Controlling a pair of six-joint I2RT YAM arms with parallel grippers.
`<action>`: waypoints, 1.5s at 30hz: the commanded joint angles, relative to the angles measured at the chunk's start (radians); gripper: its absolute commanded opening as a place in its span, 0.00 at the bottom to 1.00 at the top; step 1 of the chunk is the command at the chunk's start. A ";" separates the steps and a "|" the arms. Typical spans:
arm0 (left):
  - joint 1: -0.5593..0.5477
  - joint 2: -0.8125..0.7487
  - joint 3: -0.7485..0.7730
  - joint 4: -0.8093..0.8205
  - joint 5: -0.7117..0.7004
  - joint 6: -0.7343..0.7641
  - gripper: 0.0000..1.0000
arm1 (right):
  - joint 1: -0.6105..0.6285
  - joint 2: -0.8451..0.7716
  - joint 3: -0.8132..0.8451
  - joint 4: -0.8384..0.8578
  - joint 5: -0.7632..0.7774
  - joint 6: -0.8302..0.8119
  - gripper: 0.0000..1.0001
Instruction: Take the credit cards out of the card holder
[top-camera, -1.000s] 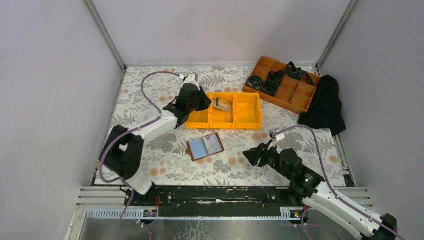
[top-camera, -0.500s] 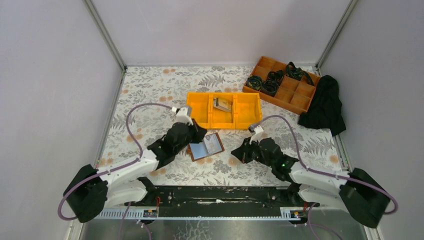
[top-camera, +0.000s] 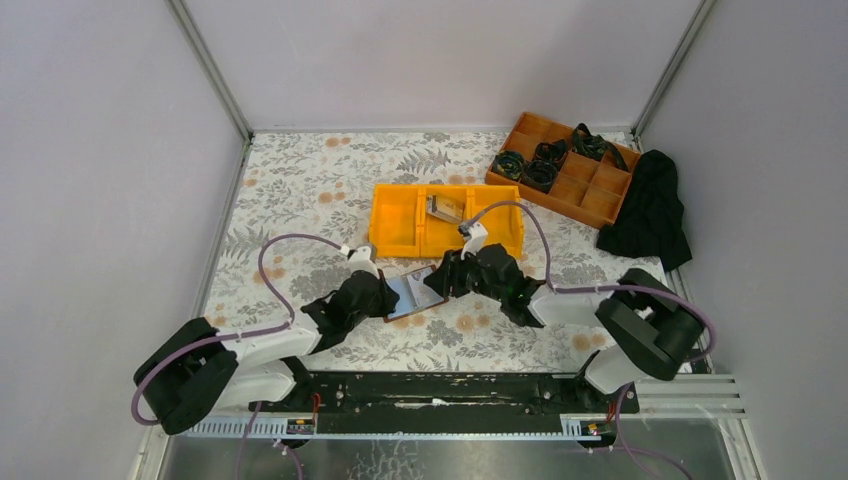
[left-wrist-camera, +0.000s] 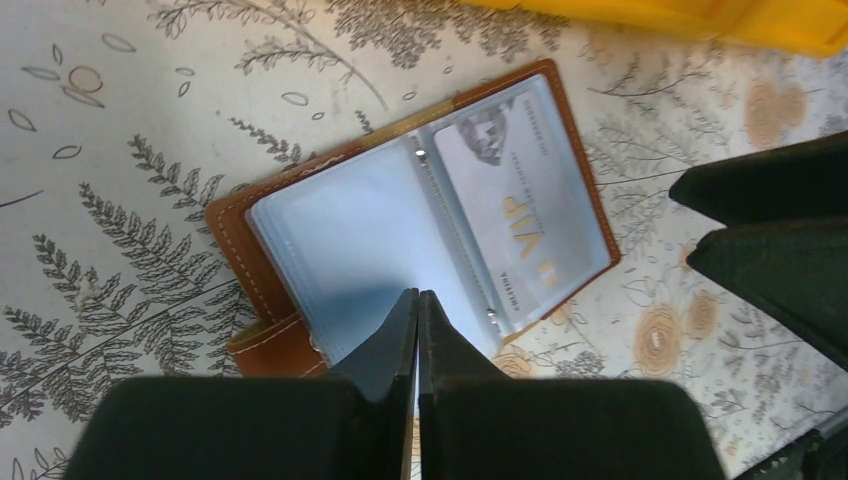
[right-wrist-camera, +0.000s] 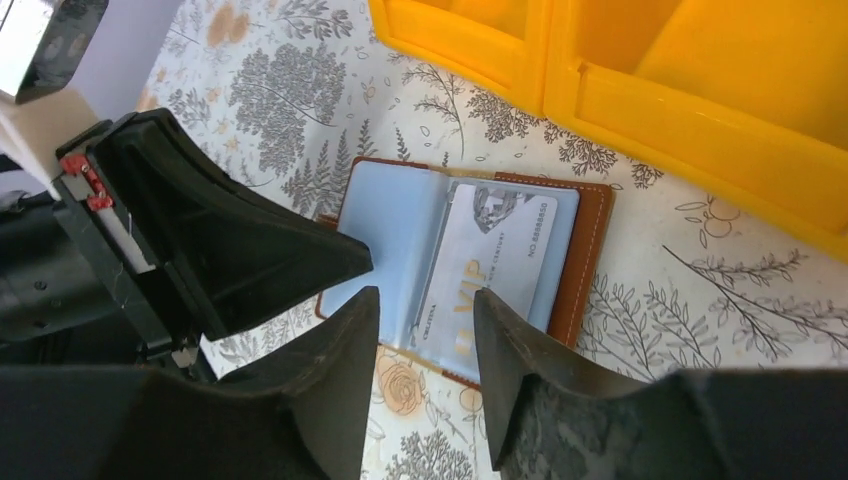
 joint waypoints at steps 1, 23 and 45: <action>-0.003 0.059 0.025 0.004 -0.045 -0.020 0.00 | 0.000 0.093 0.069 0.071 -0.001 -0.013 0.45; 0.137 0.158 -0.019 0.109 0.186 -0.057 0.00 | 0.001 0.169 -0.045 0.166 0.127 -0.029 0.49; 0.141 0.182 -0.019 0.131 0.215 -0.051 0.00 | 0.000 0.169 -0.112 0.399 -0.110 0.043 0.47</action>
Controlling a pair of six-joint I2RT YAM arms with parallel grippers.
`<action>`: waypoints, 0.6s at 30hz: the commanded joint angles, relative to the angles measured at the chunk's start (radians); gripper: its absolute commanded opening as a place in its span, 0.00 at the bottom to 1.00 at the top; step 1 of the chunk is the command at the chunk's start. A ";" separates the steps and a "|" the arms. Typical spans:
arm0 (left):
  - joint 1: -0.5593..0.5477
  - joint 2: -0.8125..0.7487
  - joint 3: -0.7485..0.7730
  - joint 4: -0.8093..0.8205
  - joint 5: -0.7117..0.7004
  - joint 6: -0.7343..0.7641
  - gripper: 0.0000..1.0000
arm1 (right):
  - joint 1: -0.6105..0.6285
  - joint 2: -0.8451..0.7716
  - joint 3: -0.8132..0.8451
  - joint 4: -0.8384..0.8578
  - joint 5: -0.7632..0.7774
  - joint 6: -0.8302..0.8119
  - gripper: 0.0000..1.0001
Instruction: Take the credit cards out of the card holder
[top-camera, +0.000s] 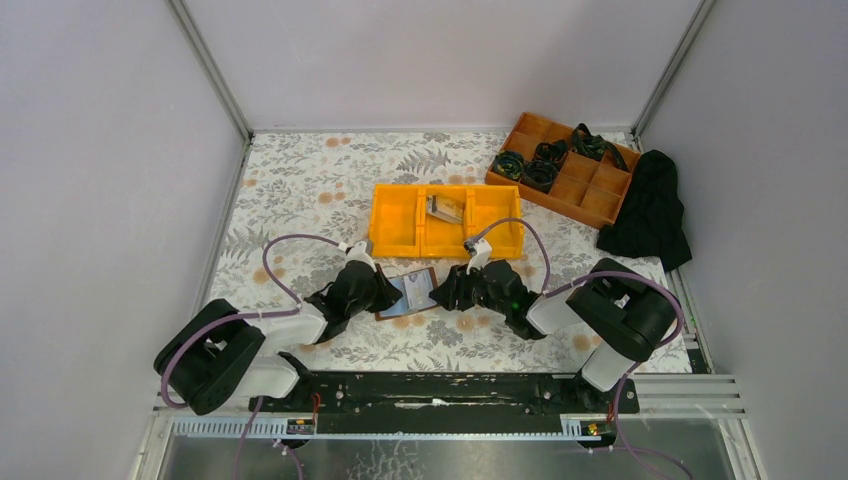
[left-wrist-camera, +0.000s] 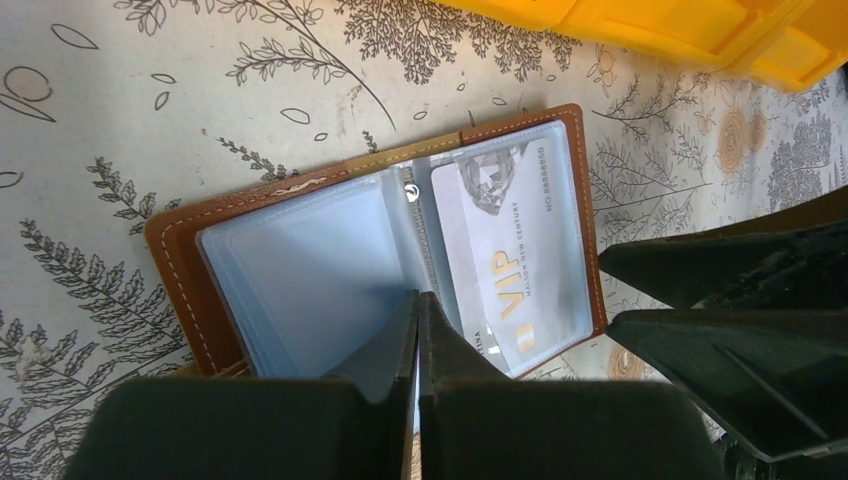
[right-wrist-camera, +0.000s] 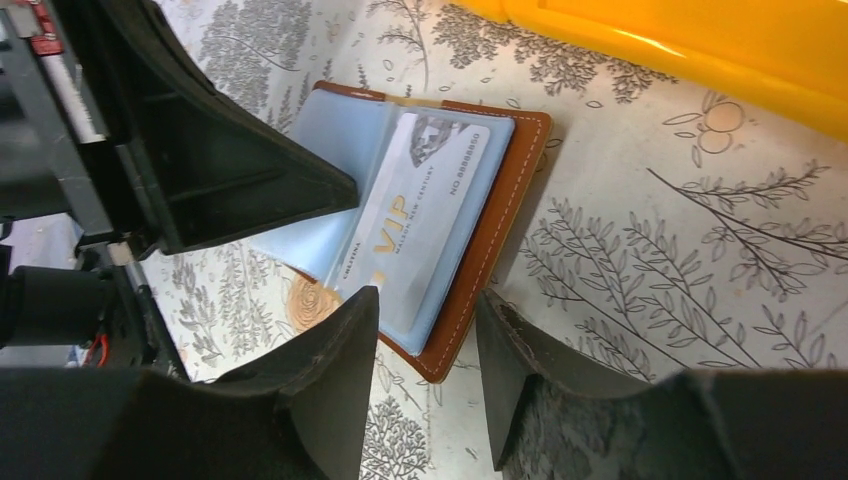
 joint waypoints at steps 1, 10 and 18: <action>0.003 0.022 -0.021 -0.006 0.019 0.013 0.00 | 0.001 -0.009 0.002 0.130 -0.098 0.032 0.47; 0.003 0.040 -0.017 0.005 0.036 0.015 0.00 | 0.000 -0.003 0.003 0.184 -0.145 0.063 0.46; 0.003 0.022 -0.030 0.043 0.078 0.013 0.01 | 0.001 0.037 0.002 0.204 -0.145 0.077 0.45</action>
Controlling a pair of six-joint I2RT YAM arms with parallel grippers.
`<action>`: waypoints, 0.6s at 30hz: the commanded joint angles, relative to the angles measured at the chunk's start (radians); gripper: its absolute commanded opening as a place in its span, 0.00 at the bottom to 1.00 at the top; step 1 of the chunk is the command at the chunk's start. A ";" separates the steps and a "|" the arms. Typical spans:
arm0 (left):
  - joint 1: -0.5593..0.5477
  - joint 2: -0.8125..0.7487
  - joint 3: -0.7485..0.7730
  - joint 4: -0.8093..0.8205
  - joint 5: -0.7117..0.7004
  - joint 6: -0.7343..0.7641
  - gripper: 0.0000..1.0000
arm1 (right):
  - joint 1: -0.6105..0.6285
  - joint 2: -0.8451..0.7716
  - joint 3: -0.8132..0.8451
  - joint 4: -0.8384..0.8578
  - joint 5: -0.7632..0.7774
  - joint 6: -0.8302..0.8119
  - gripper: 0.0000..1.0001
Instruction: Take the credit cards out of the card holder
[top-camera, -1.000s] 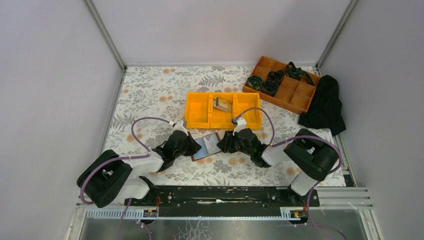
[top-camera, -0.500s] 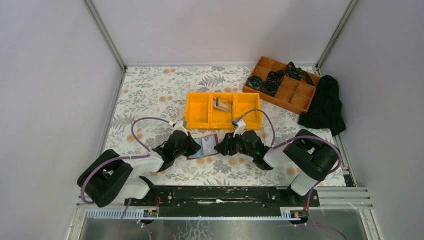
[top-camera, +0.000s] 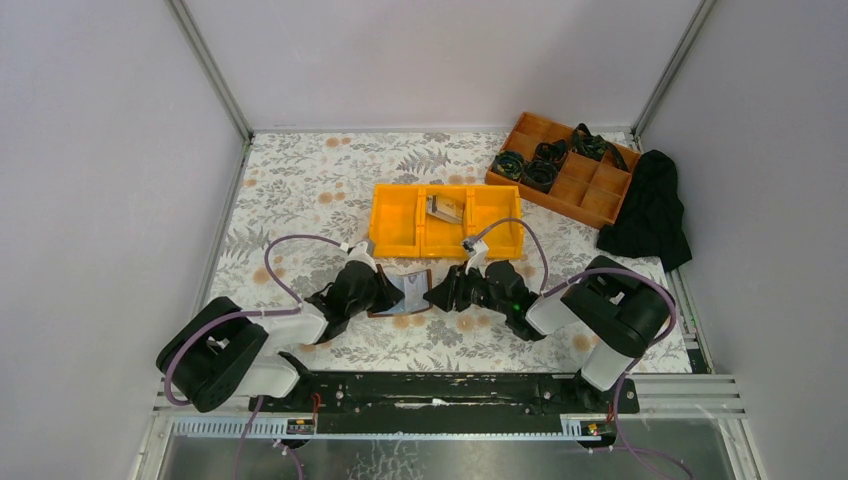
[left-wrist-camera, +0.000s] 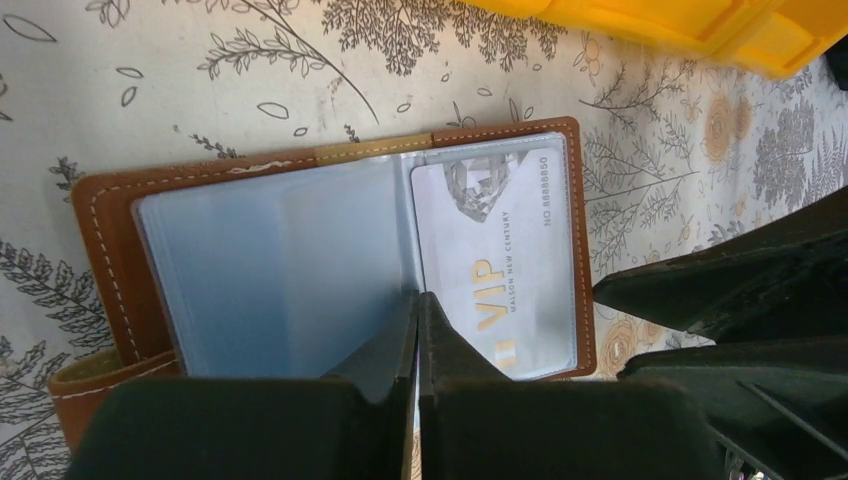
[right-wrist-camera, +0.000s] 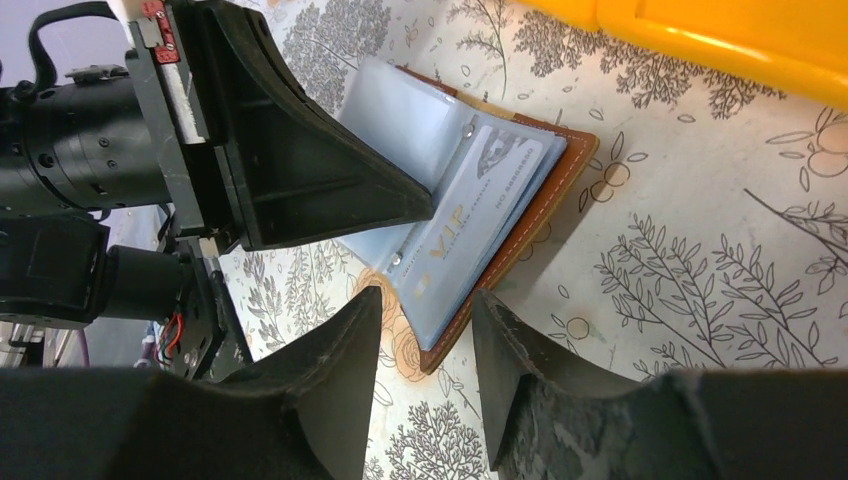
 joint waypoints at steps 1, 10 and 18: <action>-0.003 0.004 -0.025 0.001 0.039 0.012 0.01 | 0.006 0.015 0.013 0.074 -0.041 0.018 0.45; -0.002 0.032 -0.020 0.020 0.058 0.012 0.02 | 0.007 0.037 0.031 0.101 -0.071 0.033 0.43; -0.002 0.056 -0.016 0.032 0.073 0.011 0.02 | 0.006 0.084 0.056 0.135 -0.096 0.054 0.42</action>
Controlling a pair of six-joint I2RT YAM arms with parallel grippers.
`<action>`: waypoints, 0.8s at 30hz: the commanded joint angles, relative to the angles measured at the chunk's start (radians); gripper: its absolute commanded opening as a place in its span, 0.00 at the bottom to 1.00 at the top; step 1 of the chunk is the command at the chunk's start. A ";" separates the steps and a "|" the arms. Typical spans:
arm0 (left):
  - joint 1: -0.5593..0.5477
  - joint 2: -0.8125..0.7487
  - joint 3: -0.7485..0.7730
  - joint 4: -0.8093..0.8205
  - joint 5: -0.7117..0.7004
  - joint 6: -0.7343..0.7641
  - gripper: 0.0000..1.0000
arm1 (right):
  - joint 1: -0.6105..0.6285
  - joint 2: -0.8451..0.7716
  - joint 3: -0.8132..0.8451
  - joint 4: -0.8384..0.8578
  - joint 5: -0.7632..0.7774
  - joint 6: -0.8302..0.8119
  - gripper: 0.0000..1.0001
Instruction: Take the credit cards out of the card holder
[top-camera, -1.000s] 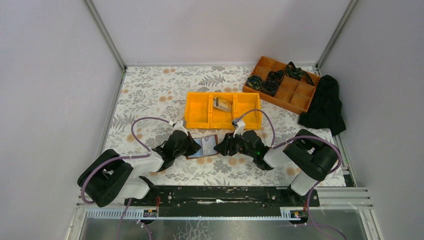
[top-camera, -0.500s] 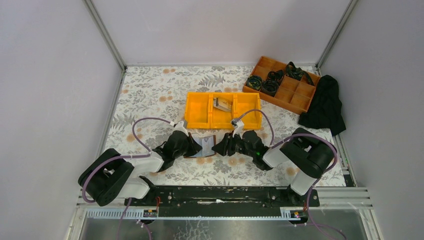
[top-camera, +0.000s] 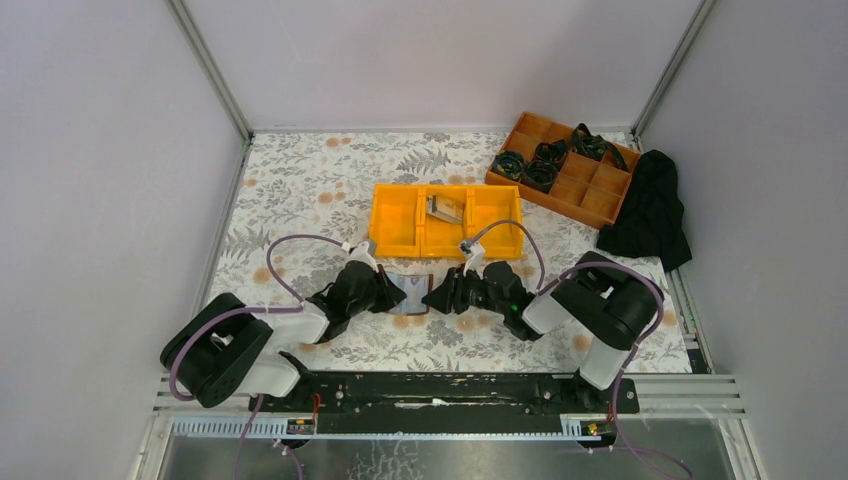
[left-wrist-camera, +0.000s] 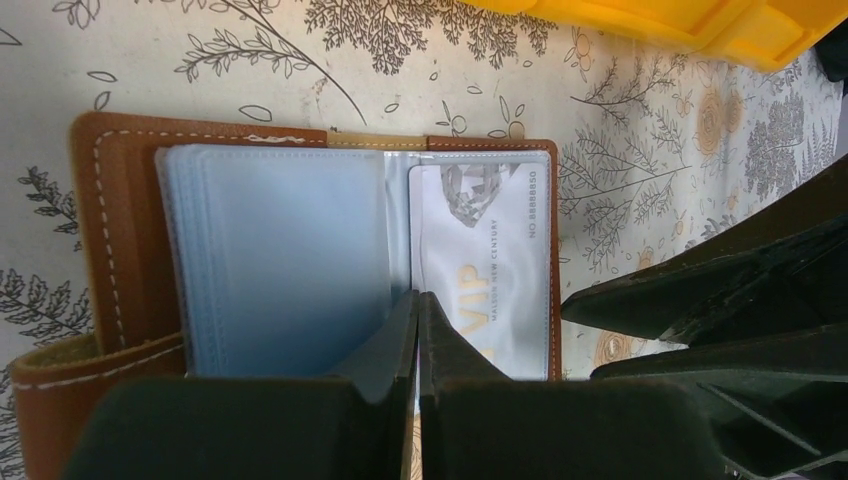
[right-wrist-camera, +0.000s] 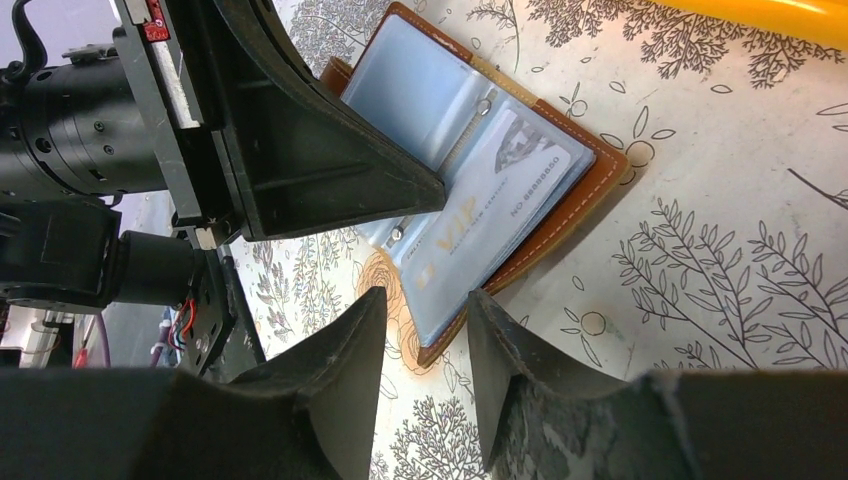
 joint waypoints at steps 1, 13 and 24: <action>-0.004 0.030 -0.007 -0.007 0.037 0.011 0.02 | 0.005 0.030 0.055 0.095 -0.044 0.018 0.42; -0.004 0.050 -0.002 0.003 0.055 0.013 0.02 | 0.006 0.109 0.097 0.115 -0.046 0.038 0.26; -0.004 0.042 -0.008 0.002 0.049 0.012 0.02 | 0.004 0.084 0.057 0.136 -0.024 0.055 0.01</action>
